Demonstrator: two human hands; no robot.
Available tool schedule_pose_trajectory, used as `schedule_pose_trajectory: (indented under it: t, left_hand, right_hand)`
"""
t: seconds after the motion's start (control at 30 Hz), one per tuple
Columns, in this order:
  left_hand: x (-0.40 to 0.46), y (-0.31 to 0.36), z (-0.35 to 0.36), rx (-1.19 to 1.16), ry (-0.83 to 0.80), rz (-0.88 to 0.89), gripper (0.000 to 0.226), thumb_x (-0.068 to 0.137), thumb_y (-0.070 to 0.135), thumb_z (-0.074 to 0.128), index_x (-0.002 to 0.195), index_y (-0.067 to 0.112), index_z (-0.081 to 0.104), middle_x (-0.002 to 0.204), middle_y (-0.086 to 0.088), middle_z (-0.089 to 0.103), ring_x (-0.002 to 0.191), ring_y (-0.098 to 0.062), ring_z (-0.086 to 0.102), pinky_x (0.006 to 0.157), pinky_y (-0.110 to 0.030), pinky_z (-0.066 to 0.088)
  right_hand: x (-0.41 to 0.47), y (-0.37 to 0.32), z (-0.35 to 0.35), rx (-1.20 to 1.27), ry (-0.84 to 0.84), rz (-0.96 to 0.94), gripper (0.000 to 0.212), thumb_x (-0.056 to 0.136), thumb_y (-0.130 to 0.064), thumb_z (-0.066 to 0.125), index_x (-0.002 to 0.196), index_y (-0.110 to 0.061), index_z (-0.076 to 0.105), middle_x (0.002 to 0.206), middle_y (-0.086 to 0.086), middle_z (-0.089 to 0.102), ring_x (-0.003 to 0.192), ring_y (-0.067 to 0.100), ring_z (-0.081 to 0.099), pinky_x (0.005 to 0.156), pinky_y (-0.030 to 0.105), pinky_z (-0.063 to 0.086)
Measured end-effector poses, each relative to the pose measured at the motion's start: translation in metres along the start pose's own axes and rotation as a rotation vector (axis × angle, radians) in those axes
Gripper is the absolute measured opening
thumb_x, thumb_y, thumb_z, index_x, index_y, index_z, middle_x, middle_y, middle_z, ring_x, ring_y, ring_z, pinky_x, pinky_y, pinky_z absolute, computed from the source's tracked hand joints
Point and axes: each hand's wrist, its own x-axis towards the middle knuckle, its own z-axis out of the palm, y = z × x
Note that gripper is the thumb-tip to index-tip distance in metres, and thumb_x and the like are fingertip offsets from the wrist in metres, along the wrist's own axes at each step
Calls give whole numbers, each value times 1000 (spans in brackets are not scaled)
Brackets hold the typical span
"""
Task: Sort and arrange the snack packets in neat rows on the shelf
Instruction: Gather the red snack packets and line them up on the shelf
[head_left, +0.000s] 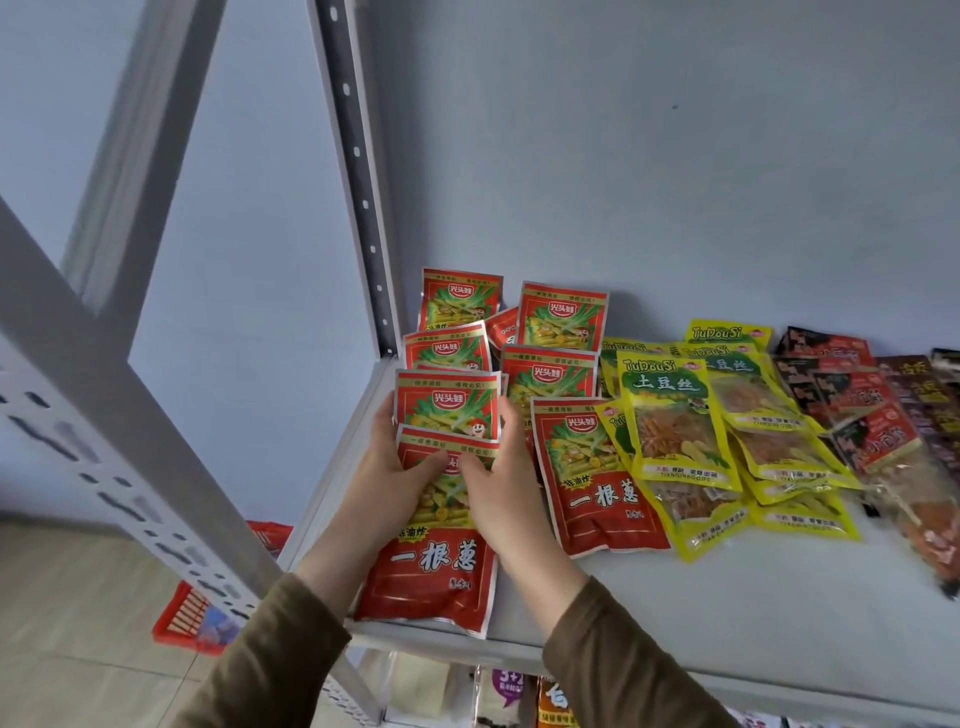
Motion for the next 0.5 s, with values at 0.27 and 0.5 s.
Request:
schedule_pose_trajectory:
  t: [0.27,0.5]
  left_hand:
    - [25,17,-6,-24,95,132,97,93,15,73,158,48,9,144,24,42,103,3,63,70,-20,57]
    - [26,5,-7,74,116,10,89,97,30,68,162,40,9,163,3,37,129,-22,58,91,-41,58]
  right_hand:
    - [23,-12,14,-31,159,-149,81,100,-7,59,161,-28,9,163,-7,28,146,9,34,115,30,39]
    - [21,1,4,-220,107,-103,85,102,-24,58,161,-25,-2,143,-5,53,93,3,66,75,22,60]
